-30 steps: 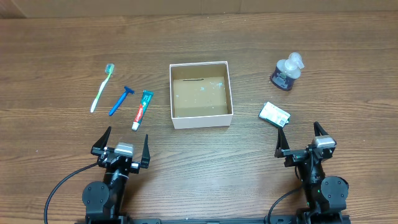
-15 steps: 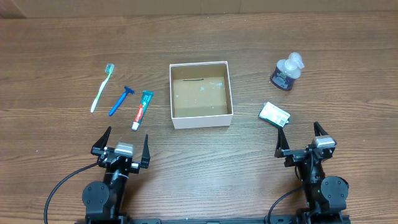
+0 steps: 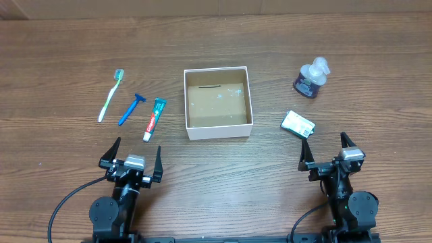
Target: Pack container
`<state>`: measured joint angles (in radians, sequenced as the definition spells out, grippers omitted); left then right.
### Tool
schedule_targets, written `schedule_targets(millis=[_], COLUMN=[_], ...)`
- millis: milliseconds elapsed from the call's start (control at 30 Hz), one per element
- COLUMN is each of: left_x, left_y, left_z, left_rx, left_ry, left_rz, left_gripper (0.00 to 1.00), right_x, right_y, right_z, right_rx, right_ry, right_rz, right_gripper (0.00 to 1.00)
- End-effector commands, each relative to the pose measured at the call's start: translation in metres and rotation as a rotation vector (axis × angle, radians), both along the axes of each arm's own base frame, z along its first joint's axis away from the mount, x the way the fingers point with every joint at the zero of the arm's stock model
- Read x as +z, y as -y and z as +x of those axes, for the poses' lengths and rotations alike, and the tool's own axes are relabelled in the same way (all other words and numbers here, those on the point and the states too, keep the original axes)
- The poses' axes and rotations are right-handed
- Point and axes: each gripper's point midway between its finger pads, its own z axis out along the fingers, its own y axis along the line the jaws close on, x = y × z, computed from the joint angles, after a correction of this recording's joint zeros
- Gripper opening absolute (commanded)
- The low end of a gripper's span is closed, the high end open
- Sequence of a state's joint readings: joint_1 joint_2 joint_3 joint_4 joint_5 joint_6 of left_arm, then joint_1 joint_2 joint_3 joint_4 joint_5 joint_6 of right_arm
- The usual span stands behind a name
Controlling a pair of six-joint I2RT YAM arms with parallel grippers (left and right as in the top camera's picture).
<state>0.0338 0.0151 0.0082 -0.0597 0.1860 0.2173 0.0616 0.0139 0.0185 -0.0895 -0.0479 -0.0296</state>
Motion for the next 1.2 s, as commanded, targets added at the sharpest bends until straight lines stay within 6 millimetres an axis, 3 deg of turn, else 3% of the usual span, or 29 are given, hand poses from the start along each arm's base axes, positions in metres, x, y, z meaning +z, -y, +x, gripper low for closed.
schedule_targets(millis=[0,1067,1167], left_x=[0.0008,0.0009,0.0008], left_y=[-0.0017,-0.0017,-0.0017], left_z=[-0.0002,-0.0001,-0.0002], left_rx=[0.008,0.008,0.008], left_ry=[0.008,0.009,0.008], left_rz=[0.004,0.004,0.004], left_gripper=[1.0,1.0,1.0], right_x=[-0.0012,-0.001,0.0012], right_y=[-0.0017,-0.0016,-0.0106], right_z=[0.0,0.0,-0.0018], right_rx=[0.006,0.006,0.056], right_ry=[0.006,0.007,0.0], right_rz=[0.003,0.003,0.067], right_gripper=[1.0,1.0,1.0])
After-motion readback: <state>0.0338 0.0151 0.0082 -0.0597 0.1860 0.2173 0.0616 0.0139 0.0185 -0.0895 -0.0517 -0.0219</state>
